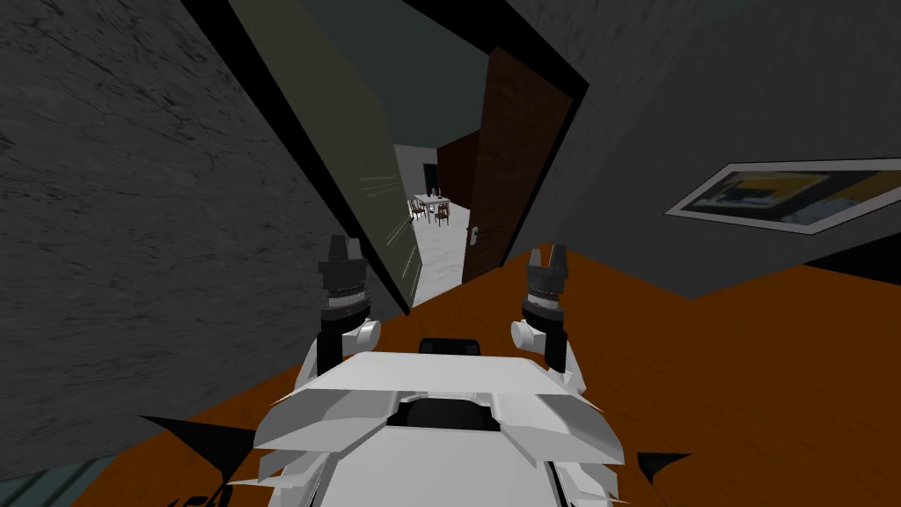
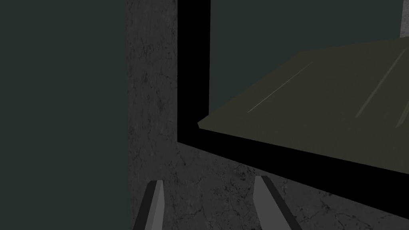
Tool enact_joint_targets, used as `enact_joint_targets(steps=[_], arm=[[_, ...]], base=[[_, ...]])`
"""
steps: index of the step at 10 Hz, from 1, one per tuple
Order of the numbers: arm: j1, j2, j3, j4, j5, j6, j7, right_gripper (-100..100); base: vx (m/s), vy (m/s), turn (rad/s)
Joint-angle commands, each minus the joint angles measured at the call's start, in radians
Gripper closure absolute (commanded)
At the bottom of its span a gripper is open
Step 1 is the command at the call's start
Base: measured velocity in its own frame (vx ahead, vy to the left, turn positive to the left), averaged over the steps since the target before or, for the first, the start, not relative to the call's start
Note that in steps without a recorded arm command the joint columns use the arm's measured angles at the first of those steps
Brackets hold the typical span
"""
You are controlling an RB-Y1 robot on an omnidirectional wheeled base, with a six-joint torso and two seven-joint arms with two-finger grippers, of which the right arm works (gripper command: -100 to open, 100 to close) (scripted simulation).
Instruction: Push the door open
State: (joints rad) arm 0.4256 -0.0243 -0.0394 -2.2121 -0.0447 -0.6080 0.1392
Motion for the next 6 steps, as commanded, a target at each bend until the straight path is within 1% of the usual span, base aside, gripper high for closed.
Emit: enact_joint_targets(steps=[1,6], arm=[[-0.022,-0.006,0.004,0.042,0.002,0.003,-0.009,-100],[-0.114,-0.023,0.018,0.186,0.009,0.017,-0.038,-100]], base=[[0.063,-0.085,0.052],[0.073,-0.104,0.056]])
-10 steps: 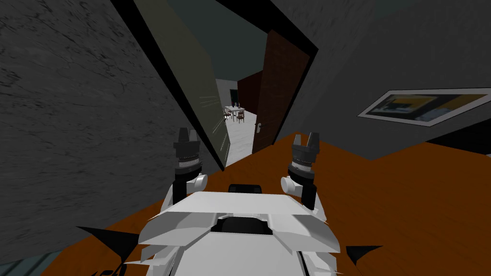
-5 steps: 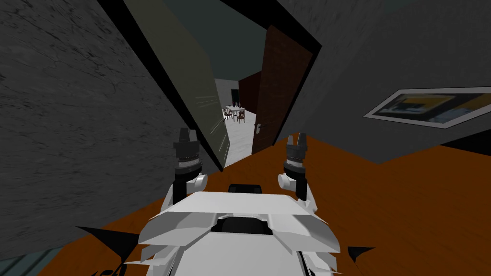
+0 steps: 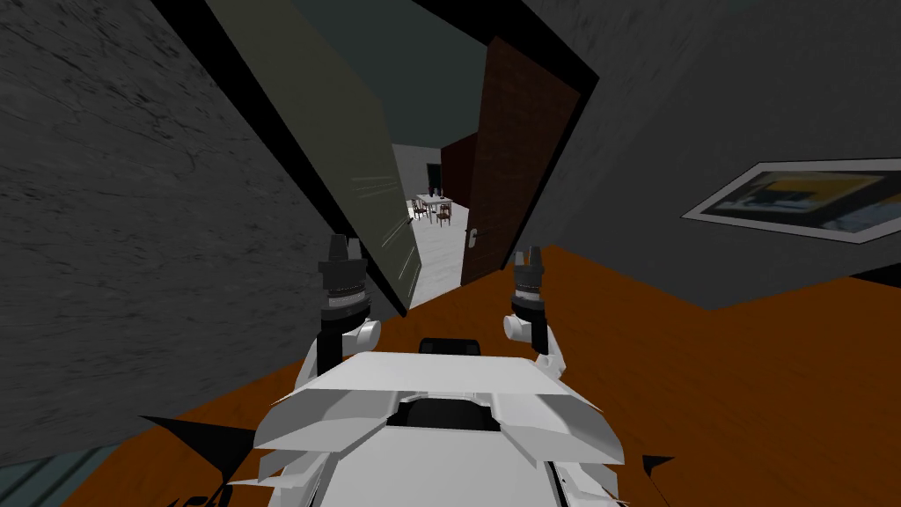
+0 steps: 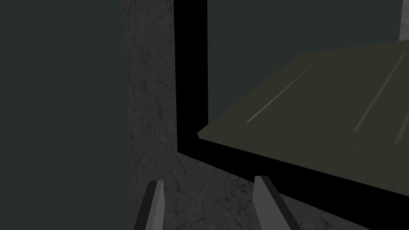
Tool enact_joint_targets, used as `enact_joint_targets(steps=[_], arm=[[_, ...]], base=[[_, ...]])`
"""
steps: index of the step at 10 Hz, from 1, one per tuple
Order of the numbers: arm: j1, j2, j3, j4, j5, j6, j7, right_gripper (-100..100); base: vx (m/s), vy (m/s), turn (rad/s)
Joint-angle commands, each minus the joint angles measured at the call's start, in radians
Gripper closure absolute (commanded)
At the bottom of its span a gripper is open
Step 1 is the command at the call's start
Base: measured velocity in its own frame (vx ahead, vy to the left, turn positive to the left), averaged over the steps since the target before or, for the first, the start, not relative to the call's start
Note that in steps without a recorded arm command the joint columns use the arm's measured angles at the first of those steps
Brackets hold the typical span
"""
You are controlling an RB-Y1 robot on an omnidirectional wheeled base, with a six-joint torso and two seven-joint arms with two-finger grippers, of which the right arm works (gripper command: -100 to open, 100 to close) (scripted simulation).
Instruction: Push the door open
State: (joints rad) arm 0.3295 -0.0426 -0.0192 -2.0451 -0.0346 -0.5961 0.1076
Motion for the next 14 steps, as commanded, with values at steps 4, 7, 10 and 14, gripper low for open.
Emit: enact_joint_targets(steps=[4,7,10,14], arm=[[-0.08,-0.014,0.007,0.126,0.004,0.015,-0.026,-100],[-0.123,-0.019,0.014,0.194,0.008,0.022,-0.04,-100],[-0.169,-0.024,0.02,0.277,0.012,0.029,-0.054,-100],[-0.239,-0.029,0.031,0.385,0.017,0.04,-0.076,-100]], base=[[0.056,-0.072,0.044],[0.061,-0.083,0.05],[0.052,-0.069,0.045],[0.058,-0.085,0.053]])
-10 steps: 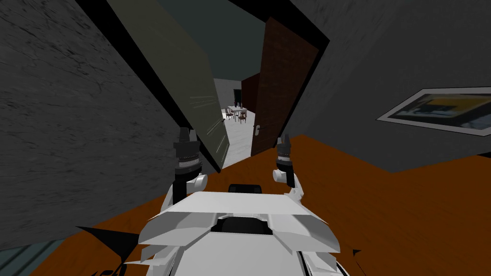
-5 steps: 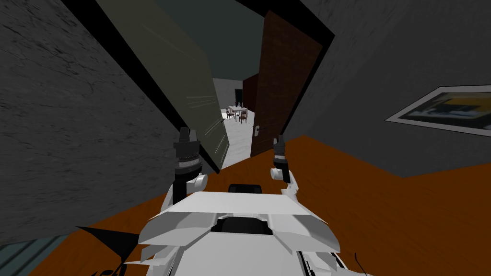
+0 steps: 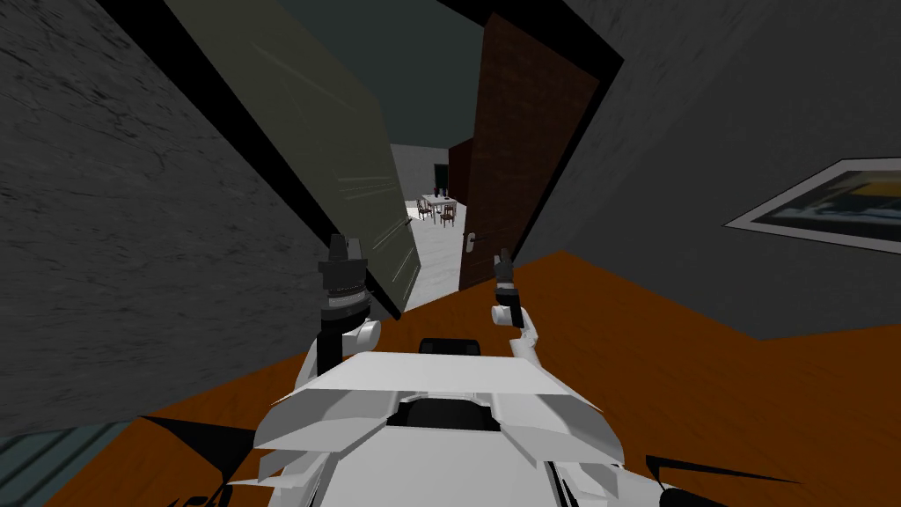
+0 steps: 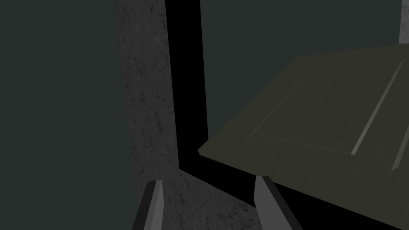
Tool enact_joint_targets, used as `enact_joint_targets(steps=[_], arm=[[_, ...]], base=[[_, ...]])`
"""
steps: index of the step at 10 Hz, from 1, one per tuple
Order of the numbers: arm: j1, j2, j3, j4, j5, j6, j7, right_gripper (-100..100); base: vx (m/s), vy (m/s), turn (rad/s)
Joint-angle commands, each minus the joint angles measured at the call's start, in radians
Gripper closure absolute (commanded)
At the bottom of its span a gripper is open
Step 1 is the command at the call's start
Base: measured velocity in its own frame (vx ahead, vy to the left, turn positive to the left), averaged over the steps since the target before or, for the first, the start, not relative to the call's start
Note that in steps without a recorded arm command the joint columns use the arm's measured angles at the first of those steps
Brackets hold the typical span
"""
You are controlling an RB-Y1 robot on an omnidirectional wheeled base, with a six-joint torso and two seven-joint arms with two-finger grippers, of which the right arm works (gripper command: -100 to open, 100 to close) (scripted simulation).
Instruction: Push the door open
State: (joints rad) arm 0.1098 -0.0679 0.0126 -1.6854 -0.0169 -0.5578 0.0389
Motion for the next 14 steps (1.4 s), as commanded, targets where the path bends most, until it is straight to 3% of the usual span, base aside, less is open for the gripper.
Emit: enact_joint_targets(steps=[1,2,3,5,6,8,9,11,12,14], arm=[[-0.019,-0.004,-0.001,0.042,0.0,0.002,-0.008,-100],[-0.043,-0.005,0.003,0.07,0.002,0.006,-0.015,-100],[-0.043,-0.005,0.003,0.082,0.002,0.006,-0.015,-100],[-0.09,-0.008,0.01,0.15,0.005,0.013,-0.03,-100],[-0.09,-0.008,0.01,0.162,0.005,0.013,-0.03,-100],[-0.138,-0.01,0.017,0.227,0.009,0.021,-0.045,-100],[-0.138,-0.01,0.017,0.242,0.009,0.021,-0.045,-100],[-0.185,-0.011,0.024,0.306,0.013,0.028,-0.06,-100],[-0.185,-0.011,0.024,0.322,0.013,0.028,-0.06,-100],[-0.231,-0.011,0.031,0.385,0.017,0.035,-0.074,-100]], base=[[0.051,-0.065,0.033],[0.048,-0.066,0.034],[0.035,-0.049,0.031],[0.042,-0.066,0.067],[0.054,-0.072,0.02],[0.05,-0.085,0.056],[0.046,-0.072,0.032],[0.059,-0.077,0.049],[0.048,-0.073,0.037],[0.042,-0.079,0.053]])
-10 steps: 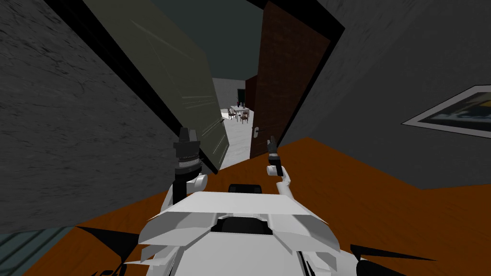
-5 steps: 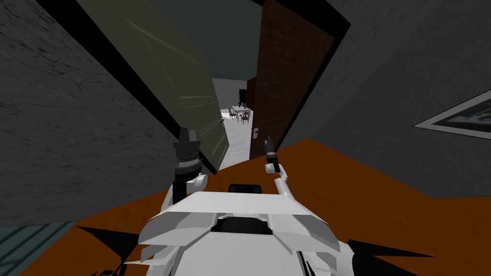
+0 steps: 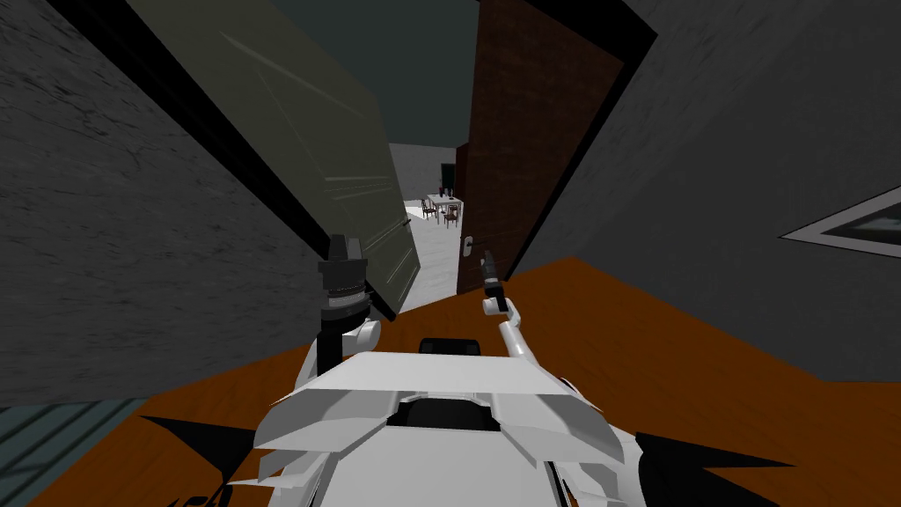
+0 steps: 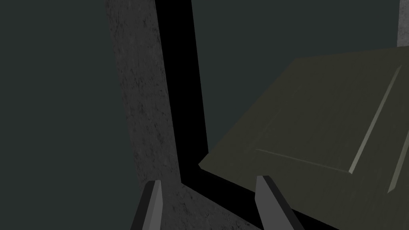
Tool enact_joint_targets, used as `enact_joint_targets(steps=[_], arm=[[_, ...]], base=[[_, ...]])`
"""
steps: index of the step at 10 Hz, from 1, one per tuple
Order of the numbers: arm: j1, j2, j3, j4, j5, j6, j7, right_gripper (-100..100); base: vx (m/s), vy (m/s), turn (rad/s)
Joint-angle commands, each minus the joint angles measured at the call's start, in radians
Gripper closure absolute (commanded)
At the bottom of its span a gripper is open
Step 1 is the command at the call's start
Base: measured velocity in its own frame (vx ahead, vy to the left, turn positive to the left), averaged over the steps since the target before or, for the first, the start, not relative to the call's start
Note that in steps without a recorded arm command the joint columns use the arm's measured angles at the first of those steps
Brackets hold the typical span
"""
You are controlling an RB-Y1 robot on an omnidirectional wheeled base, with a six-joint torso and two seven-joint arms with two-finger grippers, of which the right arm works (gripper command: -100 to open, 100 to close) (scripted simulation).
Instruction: Push the door open
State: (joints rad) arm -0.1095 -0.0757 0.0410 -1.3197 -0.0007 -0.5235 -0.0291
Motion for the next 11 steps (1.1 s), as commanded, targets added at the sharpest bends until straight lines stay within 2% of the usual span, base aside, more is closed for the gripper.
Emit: enact_joint_targets(steps=[1,5,6,10,11], arm=[[-0.012,-0.003,0.002,0.034,0.001,0.001,-0.006,-100],[-0.101,-0.001,0.016,0.179,0.008,0.015,-0.035,-100],[-0.101,-0.001,0.016,0.185,0.008,0.015,-0.035,-100],[-0.184,0.003,0.028,0.321,0.015,0.028,-0.06,-100],[-0.184,0.003,0.028,0.323,0.015,0.028,-0.06,-100]], base=[[0.038,-0.074,0.033],[0.061,-0.101,0.062],[0.046,-0.087,0.029],[0.051,-0.092,0.056],[0.033,-0.088,0.021]])
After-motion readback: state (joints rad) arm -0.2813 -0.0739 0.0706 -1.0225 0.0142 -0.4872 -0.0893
